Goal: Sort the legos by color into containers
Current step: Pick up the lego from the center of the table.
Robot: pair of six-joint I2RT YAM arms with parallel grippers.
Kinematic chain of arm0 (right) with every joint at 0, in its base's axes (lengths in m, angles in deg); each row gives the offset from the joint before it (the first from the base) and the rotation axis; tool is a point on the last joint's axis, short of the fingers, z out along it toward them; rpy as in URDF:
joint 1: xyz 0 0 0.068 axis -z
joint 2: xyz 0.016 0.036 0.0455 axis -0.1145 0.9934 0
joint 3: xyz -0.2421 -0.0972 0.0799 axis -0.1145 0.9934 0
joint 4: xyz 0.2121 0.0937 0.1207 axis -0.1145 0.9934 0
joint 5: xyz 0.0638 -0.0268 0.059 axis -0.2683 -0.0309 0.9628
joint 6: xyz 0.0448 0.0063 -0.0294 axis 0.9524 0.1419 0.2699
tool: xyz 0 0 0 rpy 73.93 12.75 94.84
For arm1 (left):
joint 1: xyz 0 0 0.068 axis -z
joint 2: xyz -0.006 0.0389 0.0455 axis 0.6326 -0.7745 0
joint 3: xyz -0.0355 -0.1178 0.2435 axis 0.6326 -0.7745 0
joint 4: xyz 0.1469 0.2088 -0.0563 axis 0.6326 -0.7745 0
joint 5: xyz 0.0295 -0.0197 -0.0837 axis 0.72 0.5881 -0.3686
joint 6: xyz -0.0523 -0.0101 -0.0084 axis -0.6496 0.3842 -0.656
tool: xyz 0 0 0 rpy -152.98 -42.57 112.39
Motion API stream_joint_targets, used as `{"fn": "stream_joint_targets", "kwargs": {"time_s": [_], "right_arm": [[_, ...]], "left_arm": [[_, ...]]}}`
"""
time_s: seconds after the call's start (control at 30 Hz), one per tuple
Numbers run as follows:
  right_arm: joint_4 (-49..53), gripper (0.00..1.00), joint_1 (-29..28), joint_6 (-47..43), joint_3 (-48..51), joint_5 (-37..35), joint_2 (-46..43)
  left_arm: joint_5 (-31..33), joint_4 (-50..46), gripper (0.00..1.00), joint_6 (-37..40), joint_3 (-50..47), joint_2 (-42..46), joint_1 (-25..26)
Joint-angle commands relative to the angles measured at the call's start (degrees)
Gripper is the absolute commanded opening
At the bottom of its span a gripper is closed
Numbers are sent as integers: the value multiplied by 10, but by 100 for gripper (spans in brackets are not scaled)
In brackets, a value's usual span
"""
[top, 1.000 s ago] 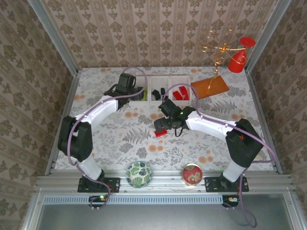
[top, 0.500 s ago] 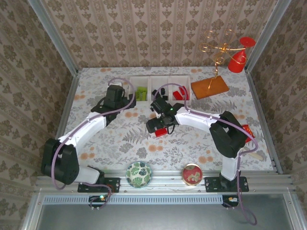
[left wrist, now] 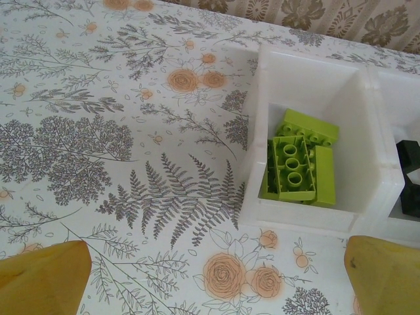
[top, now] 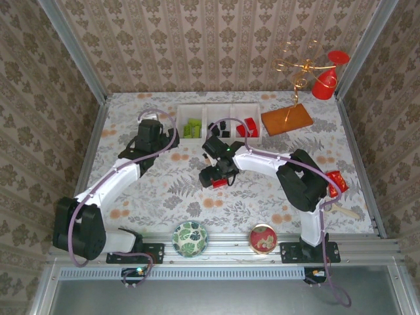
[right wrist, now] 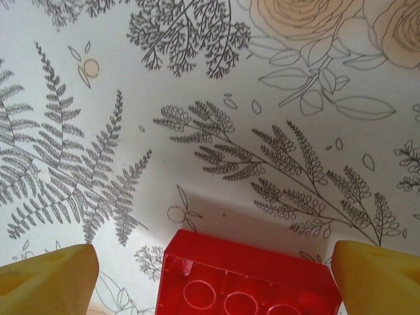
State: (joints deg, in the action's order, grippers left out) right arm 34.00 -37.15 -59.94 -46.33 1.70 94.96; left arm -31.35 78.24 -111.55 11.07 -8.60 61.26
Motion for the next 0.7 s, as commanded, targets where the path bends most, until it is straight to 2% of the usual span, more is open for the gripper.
{"fn": "stream_joint_targets", "kwargs": {"time_s": [0.0, 0.2, 0.67], "right_arm": [[49, 91, -9, -18, -10, 10, 8], [69, 88, -25, -23, -3, 4, 1], [67, 69, -45, -18, -8, -18, 26]], "left_arm": [[-2, 15, 100, -12, -9, 10, -5], [-3, 16, 100, -15, -10, 10, -6], [-7, 20, 100, -22, -13, 6, -9]]}}
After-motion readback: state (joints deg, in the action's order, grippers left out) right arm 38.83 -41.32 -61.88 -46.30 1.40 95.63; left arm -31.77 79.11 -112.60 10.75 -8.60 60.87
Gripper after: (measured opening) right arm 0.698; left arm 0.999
